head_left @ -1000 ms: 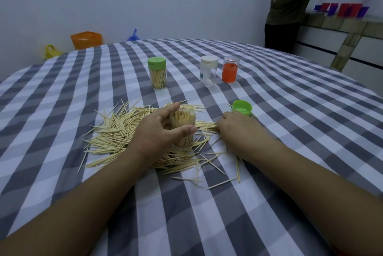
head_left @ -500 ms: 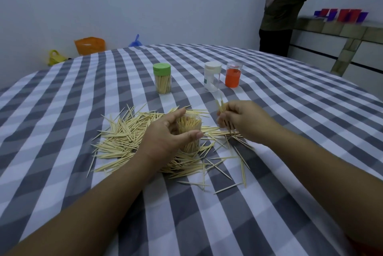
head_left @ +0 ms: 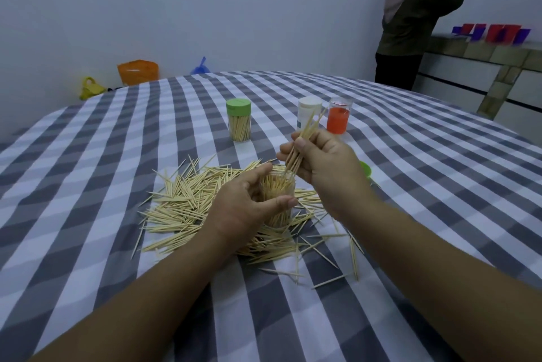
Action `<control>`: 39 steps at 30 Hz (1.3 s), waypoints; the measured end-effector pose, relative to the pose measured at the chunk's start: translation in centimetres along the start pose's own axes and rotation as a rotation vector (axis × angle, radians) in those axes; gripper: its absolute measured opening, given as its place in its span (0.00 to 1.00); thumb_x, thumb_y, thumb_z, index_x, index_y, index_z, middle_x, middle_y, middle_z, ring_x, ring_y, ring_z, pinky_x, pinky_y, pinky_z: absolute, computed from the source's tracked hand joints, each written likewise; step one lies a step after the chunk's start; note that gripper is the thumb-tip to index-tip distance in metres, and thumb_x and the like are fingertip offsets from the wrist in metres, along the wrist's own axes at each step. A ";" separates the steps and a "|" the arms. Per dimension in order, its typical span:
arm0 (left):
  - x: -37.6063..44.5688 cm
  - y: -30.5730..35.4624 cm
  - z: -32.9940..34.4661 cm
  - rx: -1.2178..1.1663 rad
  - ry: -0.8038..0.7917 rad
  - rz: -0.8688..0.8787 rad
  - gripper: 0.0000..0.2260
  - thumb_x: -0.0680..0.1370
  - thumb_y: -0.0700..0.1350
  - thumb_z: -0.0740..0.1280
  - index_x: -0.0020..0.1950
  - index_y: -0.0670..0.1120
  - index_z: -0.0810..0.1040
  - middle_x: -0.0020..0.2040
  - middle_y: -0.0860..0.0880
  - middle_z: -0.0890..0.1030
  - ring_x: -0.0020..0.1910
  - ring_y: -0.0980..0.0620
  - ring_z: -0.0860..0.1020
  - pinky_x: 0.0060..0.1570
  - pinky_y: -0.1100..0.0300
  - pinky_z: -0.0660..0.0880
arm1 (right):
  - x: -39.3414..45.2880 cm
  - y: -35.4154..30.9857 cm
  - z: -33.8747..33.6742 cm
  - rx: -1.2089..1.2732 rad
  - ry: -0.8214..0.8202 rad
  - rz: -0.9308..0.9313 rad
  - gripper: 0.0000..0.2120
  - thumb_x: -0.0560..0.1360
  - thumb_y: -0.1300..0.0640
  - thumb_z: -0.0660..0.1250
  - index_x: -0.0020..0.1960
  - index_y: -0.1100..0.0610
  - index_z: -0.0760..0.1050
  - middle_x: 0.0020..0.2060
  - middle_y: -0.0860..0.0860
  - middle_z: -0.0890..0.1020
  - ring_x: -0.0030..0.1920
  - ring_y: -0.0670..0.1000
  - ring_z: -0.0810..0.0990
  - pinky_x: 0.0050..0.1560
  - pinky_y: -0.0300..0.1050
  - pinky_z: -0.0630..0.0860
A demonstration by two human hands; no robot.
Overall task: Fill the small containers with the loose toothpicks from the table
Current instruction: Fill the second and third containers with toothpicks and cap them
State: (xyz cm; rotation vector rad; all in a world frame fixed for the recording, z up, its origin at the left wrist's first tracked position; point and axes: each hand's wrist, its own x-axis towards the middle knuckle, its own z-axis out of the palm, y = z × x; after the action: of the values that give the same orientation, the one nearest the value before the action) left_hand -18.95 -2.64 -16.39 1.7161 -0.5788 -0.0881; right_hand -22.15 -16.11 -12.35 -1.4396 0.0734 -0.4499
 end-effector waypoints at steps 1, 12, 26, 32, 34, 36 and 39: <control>0.0 -0.1 0.0 0.006 0.002 0.005 0.39 0.61 0.50 0.77 0.70 0.46 0.71 0.54 0.49 0.82 0.47 0.64 0.81 0.48 0.69 0.77 | -0.1 0.5 0.0 -0.049 -0.004 -0.004 0.09 0.80 0.63 0.58 0.46 0.54 0.75 0.40 0.51 0.82 0.46 0.50 0.82 0.52 0.46 0.79; 0.0 0.1 0.1 0.030 -0.009 0.018 0.36 0.64 0.45 0.77 0.70 0.46 0.70 0.44 0.55 0.83 0.40 0.67 0.80 0.43 0.74 0.75 | -0.8 1.7 -0.7 -0.297 -0.005 -0.098 0.14 0.79 0.57 0.63 0.61 0.43 0.72 0.48 0.44 0.84 0.54 0.37 0.78 0.57 0.29 0.72; 0.0 0.1 0.0 0.117 0.023 0.033 0.28 0.69 0.39 0.75 0.68 0.44 0.73 0.51 0.45 0.76 0.45 0.68 0.75 0.36 0.63 0.71 | -1.7 3.5 -0.1 -0.388 -0.023 -0.089 0.07 0.76 0.56 0.67 0.47 0.51 0.83 0.59 0.46 0.78 0.62 0.47 0.74 0.64 0.55 0.72; -0.1 0.2 0.1 0.110 0.029 0.022 0.31 0.67 0.43 0.77 0.69 0.45 0.72 0.53 0.50 0.71 0.51 0.67 0.64 0.48 0.62 0.70 | -1.3 2.8 -0.8 -0.426 -0.020 -0.177 0.08 0.75 0.56 0.68 0.41 0.44 0.80 0.49 0.38 0.77 0.56 0.44 0.77 0.57 0.46 0.73; -0.2 0.5 0.1 0.107 0.026 0.024 0.31 0.68 0.41 0.76 0.69 0.44 0.72 0.51 0.51 0.72 0.50 0.67 0.67 0.43 0.64 0.73 | -1.1 2.7 -1.0 -0.587 -0.044 -0.220 0.09 0.76 0.54 0.67 0.41 0.51 0.84 0.49 0.40 0.78 0.58 0.44 0.74 0.58 0.43 0.69; -0.2 0.6 0.1 0.115 0.025 0.032 0.30 0.68 0.41 0.76 0.69 0.44 0.72 0.49 0.51 0.74 0.46 0.68 0.73 0.34 0.69 0.74 | -1.0 2.5 -1.1 -0.639 -0.087 -0.220 0.12 0.77 0.53 0.65 0.42 0.56 0.85 0.47 0.40 0.78 0.55 0.44 0.75 0.57 0.43 0.71; 0.0 0.3 0.0 0.105 0.011 0.000 0.36 0.63 0.49 0.77 0.69 0.47 0.72 0.50 0.40 0.78 0.49 0.56 0.80 0.45 0.64 0.77 | -0.9 1.2 -1.6 -0.529 -0.106 -0.163 0.09 0.78 0.53 0.64 0.43 0.51 0.82 0.44 0.39 0.80 0.50 0.38 0.78 0.51 0.36 0.73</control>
State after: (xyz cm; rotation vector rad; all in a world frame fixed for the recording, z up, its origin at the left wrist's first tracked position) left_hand -19.09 -2.67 -16.10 1.8172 -0.5843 -0.0493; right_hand -23.17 -17.26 -13.94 -1.9969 -0.0125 -0.5089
